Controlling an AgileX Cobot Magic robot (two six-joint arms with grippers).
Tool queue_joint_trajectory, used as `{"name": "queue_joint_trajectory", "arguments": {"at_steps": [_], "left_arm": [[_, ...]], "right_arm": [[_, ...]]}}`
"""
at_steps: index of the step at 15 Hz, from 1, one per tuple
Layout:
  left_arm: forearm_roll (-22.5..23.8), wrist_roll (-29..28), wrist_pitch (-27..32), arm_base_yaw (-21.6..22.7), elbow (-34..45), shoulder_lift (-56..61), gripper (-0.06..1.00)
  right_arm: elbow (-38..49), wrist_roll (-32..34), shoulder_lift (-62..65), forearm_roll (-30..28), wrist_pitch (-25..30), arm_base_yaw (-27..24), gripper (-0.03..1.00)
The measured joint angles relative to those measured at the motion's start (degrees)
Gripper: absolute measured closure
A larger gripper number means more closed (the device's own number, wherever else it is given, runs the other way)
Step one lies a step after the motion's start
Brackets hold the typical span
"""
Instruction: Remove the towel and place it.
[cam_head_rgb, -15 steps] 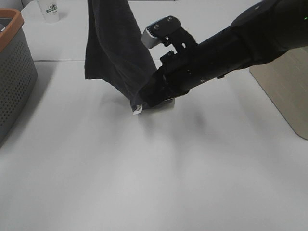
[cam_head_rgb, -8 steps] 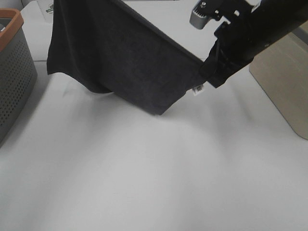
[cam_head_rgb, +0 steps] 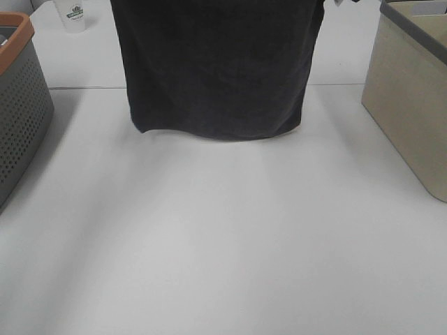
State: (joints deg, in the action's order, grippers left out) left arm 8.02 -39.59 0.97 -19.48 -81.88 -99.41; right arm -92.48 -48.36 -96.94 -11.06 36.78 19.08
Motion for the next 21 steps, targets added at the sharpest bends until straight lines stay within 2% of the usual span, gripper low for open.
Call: {"name": "queue_joint_trajectory", "arguments": {"at_steps": [3, 5, 7, 8, 10, 12, 14, 16, 20, 21], "left_arm": [[0.1, 0.2, -7.6, 1.2, -0.8, -3.9, 0.94], [0.3, 0.3, -10.8, 3.2, -3.7, -8.0, 0.94], [0.9, 0.3, -12.8, 5.5, -9.3, -12.8, 0.94], [1.9, 0.3, -17.1, 6.8, -14.5, -16.5, 0.94], [3.8, 0.3, -21.2, 7.0, -17.0, -18.7, 0.94], [10.1, 0.3, -24.4, 7.0, -16.4, -20.3, 0.94], [14.5, 0.3, -26.5, 6.8, -10.7, -20.5, 0.94], [15.0, 1.3, -29.9, 5.9, -2.5, -20.5, 0.94], [15.7, 3.1, -40.2, 4.0, 20.1, -16.2, 0.94], [15.9, 5.2, -43.2, 4.0, 30.4, -12.0, 0.94]], "right_arm": [[-3.6, 0.1, -4.6, -2.5, -3.1, 0.0, 0.95], [-5.8, 0.2, -9.1, -5.0, -10.0, -0.7, 0.95], [-6.8, 0.3, -13.2, -7.3, -21.0, -2.6, 0.95], [-6.9, 0.3, -15.5, -7.8, -33.6, -4.6, 0.95], [-6.9, 0.3, -16.4, -8.4, -38.4, -5.7, 0.95], [-5.8, 0.3, -16.4, -8.4, -37.5, -6.1, 0.95], [0.9, 1.1, -15.3, -7.5, -35.8, -6.3, 0.95], [9.3, 1.7, -13.3, -6.2, -35.5, -6.5, 0.95], [31.7, 1.8, -5.4, -5.8, -43.1, -6.5, 0.95], [39.6, 2.4, -3.2, -5.8, -45.1, -5.8, 0.95]]}}
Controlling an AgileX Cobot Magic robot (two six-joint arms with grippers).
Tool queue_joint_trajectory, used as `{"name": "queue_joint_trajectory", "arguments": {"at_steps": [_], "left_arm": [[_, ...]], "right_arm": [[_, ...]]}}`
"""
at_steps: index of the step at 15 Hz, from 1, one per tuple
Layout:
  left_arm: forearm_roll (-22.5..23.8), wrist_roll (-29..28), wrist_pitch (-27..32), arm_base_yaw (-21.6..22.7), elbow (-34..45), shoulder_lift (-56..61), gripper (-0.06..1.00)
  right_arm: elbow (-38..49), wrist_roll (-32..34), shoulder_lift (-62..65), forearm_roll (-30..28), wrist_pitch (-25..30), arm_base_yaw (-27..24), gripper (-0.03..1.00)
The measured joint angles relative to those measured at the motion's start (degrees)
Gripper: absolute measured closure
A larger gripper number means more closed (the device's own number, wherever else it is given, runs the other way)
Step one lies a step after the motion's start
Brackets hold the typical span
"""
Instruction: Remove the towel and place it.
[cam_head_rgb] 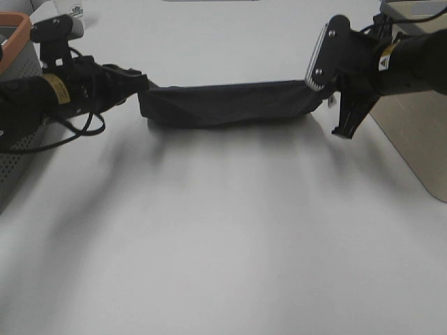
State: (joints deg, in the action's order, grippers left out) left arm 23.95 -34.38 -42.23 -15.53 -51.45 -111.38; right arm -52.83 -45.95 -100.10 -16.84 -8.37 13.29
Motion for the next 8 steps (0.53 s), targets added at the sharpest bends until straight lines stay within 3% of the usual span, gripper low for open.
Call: {"name": "queue_joint_trajectory", "arguments": {"at_steps": [5, 8], "left_arm": [[-1.5, 1.9, -4.2, -0.1, 16.2, 4.8, 0.94], [-0.2, 1.8, -4.9, -0.2, 21.7, 5.0, 0.94]], "right_arm": [[12.3, 0.6, 1.6, 0.1, -0.7, 6.0, 0.95], [17.5, 0.9, 1.6, 0.1, -0.9, 6.5, 0.95]]}}
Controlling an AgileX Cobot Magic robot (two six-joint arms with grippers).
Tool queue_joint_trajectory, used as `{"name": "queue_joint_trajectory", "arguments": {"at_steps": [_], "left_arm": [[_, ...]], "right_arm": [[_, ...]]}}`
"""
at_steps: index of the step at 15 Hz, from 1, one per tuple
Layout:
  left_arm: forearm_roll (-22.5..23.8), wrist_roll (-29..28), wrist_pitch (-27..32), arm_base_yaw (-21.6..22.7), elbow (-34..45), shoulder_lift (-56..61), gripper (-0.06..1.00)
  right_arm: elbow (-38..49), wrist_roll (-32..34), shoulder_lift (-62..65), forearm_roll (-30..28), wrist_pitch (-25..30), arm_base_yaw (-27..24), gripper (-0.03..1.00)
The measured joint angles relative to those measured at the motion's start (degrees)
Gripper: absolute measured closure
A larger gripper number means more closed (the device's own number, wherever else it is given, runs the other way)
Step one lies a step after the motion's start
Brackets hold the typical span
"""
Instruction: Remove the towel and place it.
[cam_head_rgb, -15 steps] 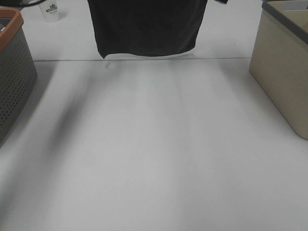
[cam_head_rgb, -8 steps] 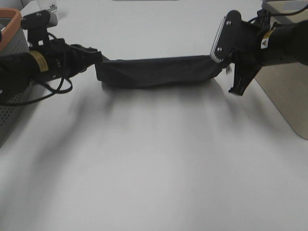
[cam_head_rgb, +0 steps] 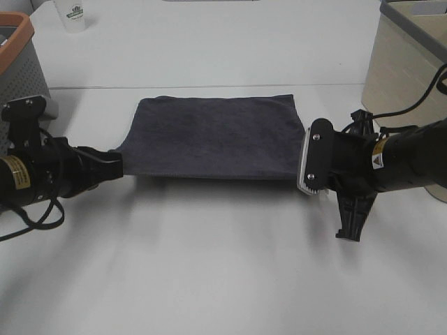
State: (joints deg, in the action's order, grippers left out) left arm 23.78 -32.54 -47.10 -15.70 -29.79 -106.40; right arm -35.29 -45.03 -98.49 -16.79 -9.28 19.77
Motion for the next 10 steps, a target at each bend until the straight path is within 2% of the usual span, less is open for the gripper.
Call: {"name": "queue_joint_trajectory", "arguments": {"at_steps": [7, 8, 10], "left_arm": [[2.2, -0.1, -1.2, -0.1, 5.1, 0.1, 0.94], [1.9, -0.1, -1.1, -0.1, 5.2, 0.1, 0.94], [1.7, -0.1, -0.6, 0.0, 5.2, 0.1, 0.8]], "right_arm": [[2.5, 1.5, 0.1, 0.0, -1.4, 0.1, 0.93], [2.5, 1.5, 0.1, 0.0, -1.0, 0.1, 0.87], [2.5, 1.5, 0.1, 0.0, 0.0, 0.1, 0.6]]}}
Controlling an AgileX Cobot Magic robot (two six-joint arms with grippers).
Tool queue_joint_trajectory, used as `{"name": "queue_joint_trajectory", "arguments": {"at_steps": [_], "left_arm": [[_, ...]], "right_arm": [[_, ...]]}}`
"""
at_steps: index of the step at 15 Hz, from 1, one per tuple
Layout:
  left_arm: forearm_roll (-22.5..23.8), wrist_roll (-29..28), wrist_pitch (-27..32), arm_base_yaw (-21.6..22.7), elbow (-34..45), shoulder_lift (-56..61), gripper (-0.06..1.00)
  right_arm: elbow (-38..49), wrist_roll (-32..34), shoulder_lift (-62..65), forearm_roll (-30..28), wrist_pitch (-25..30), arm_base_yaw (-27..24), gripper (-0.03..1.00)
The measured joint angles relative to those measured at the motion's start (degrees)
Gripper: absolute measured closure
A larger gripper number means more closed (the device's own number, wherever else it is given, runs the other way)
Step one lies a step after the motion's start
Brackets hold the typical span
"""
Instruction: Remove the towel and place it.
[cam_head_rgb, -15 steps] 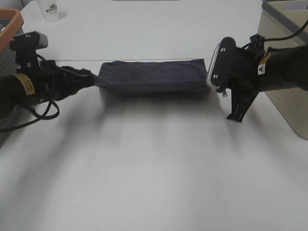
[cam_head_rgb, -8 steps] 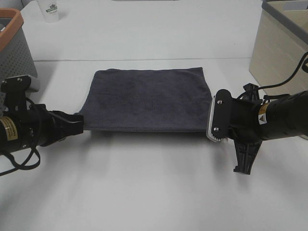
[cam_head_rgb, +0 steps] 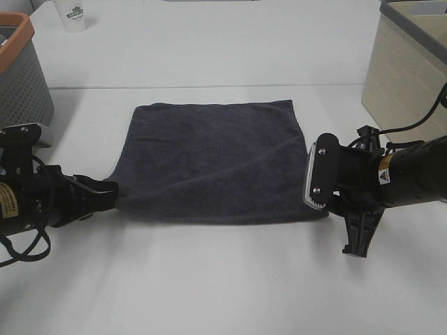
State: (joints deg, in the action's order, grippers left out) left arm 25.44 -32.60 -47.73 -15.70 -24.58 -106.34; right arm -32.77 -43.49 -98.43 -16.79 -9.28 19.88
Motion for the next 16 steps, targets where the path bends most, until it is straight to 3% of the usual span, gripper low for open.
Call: {"name": "queue_joint_trajectory", "arguments": {"at_steps": [2, 4, 5, 10, 13, 16], "left_arm": [[0.1, 0.1, 0.0, 0.0, 0.1, 0.0, 0.51], [0.3, 0.1, -0.1, 0.0, 0.1, 0.1, 0.2], [0.6, 0.1, -0.1, 0.0, 0.2, 0.7, 0.12], [0.9, -2.4, 1.7, 0.0, -1.1, 9.4, 0.08], [7.1, -7.5, 14.9, 0.0, -9.1, 15.6, 0.08], [13.8, -12.2, 33.1, 0.0, -21.7, 18.9, 0.08]], "right_arm": [[0.0, 0.0, 0.0, 0.0, 0.1, 0.0, 0.46], [0.1, 0.0, 0.4, 0.0, 0.1, 0.0, 0.43], [0.1, 0.0, 1.4, 0.0, 0.2, 0.0, 0.43], [-0.1, -2.0, 10.9, -0.1, -1.4, 0.0, 0.42], [-3.3, -2.5, 16.2, 7.3, -5.0, -0.1, 0.42], [-10.1, -2.5, 19.0, 23.5, -5.8, -0.1, 0.42]]}}
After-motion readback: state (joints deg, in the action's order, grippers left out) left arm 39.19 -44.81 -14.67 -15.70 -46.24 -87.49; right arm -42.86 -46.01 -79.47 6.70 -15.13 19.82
